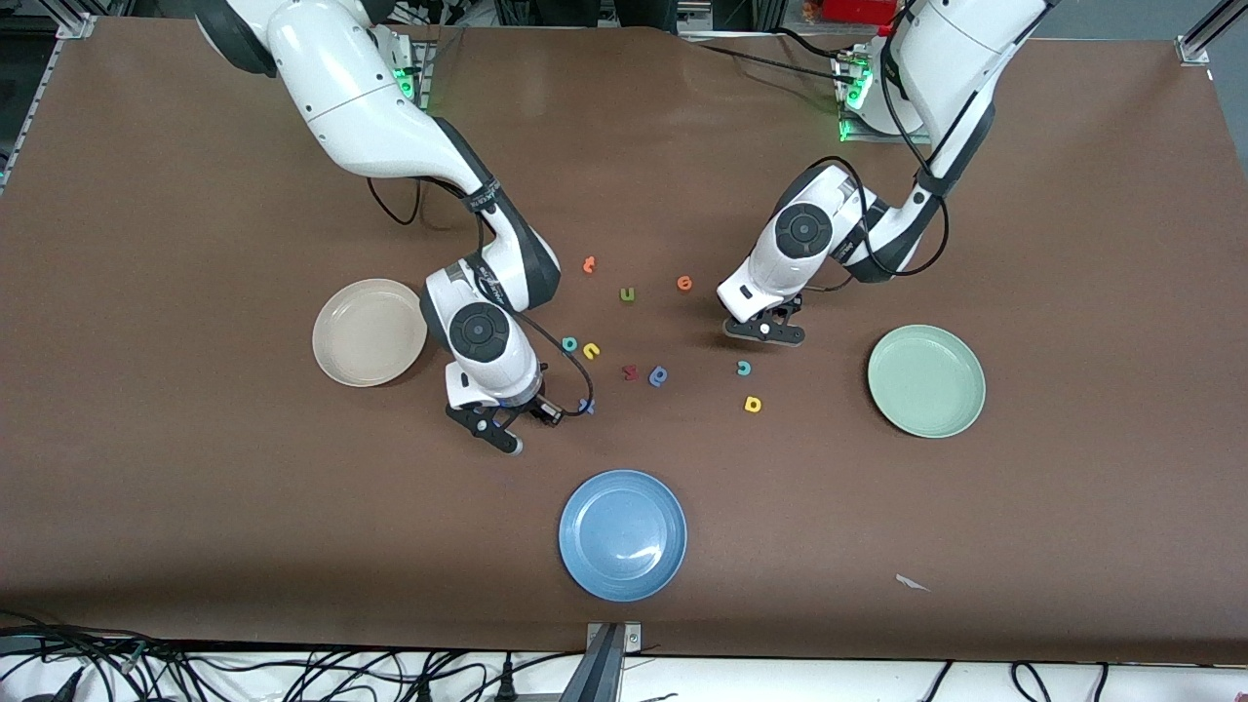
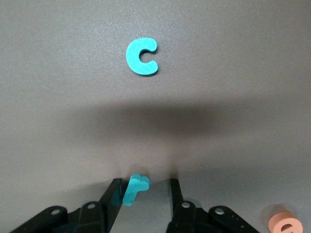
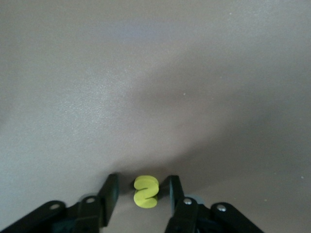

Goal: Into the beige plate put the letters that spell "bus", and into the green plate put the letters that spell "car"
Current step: 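Drop the z on the cream plate and the r on the green plate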

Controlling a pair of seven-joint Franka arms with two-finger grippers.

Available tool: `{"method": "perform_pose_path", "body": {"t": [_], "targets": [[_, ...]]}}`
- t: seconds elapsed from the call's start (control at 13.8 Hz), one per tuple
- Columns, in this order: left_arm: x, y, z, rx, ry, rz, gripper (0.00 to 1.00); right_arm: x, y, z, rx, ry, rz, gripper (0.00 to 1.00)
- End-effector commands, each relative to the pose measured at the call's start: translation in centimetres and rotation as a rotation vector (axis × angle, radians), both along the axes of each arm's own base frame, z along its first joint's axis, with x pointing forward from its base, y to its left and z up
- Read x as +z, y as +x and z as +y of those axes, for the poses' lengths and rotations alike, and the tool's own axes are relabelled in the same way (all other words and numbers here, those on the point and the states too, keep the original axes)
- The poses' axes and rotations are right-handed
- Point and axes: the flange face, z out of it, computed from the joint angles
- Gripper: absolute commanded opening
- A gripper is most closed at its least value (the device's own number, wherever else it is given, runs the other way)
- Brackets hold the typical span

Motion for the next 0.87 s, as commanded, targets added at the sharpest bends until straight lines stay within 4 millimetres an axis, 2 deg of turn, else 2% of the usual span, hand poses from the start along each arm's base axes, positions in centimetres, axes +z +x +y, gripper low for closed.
{"method": "perform_pose_path", "body": {"t": [0.0,0.07,0.22,0.29,0.43,0.51,0.65,0.8], "targets": [[-0.4,-0.5,0.2,-0.017,0.029,0.004,0.3,-0.6,0.2,0.7,0.013,-0.018,-0.02,0.24],[-0.3,-0.4,0.2,-0.015,0.029,0.003,0.26,-0.5,0.3,0.6,0.015,-0.017,-0.021,0.15],[-0.6,-0.2,0.3,-0.013,0.028,0.005,0.19,0.4,0.3,0.7,0.032,-0.02,-0.026,0.13],[-0.7,-0.2,0.4,-0.014,0.03,0.005,0.15,2.2,1.2,-0.4,0.014,-0.017,-0.036,0.13],[-1.0,0.1,0.8,-0.026,0.043,-0.003,0.08,4.4,1.4,-1.7,0.038,-0.041,0.01,0.13],[-1.1,0.1,0.8,-0.027,0.044,-0.003,0.04,5.6,2.3,-3.5,0.063,-0.043,0.015,0.13],[-1.0,0.3,0.9,-0.025,0.043,-0.005,0.0,8.2,1.7,-6.3,0.111,-0.07,0.066,0.13],[-0.9,0.5,1.0,-0.023,0.042,-0.008,0.0,9.6,0.1,-11.6,0.161,-0.084,0.113,0.18]]}}
